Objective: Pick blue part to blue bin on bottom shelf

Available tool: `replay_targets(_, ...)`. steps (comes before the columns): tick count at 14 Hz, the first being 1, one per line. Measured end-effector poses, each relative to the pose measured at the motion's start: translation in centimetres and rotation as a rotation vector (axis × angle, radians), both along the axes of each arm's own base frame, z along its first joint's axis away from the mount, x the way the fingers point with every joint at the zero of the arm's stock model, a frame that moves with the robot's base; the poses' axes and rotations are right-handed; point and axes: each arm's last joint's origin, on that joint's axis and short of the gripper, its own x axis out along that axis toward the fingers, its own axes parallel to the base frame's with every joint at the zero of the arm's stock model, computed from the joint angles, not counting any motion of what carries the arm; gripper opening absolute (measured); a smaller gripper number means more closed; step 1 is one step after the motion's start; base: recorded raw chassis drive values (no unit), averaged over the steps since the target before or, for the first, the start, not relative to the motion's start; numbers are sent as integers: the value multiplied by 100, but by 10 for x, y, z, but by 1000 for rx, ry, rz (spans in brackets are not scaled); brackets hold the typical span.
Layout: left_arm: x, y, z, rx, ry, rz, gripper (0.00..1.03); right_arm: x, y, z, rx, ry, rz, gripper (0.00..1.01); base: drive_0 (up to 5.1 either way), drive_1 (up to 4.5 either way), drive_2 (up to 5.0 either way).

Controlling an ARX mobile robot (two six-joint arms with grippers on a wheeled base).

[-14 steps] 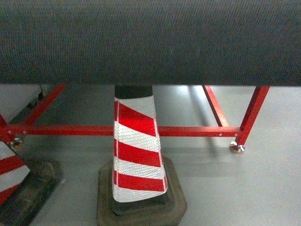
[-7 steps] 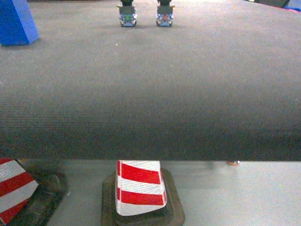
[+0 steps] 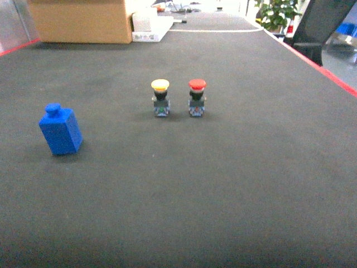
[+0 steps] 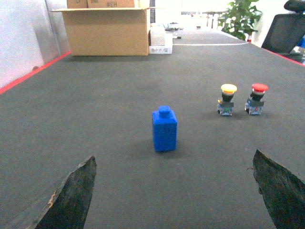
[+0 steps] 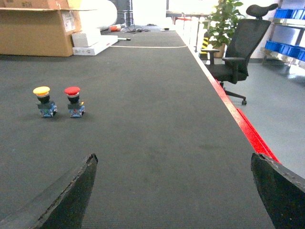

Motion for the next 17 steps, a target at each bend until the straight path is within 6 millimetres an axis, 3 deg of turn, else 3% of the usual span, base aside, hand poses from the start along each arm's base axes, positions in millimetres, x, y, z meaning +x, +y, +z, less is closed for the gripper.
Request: replay_targets(17, 0, 0, -2, -7, 38, 16, 98, 0, 0, 0, 1, 3, 0, 98, 0, 0, 0)
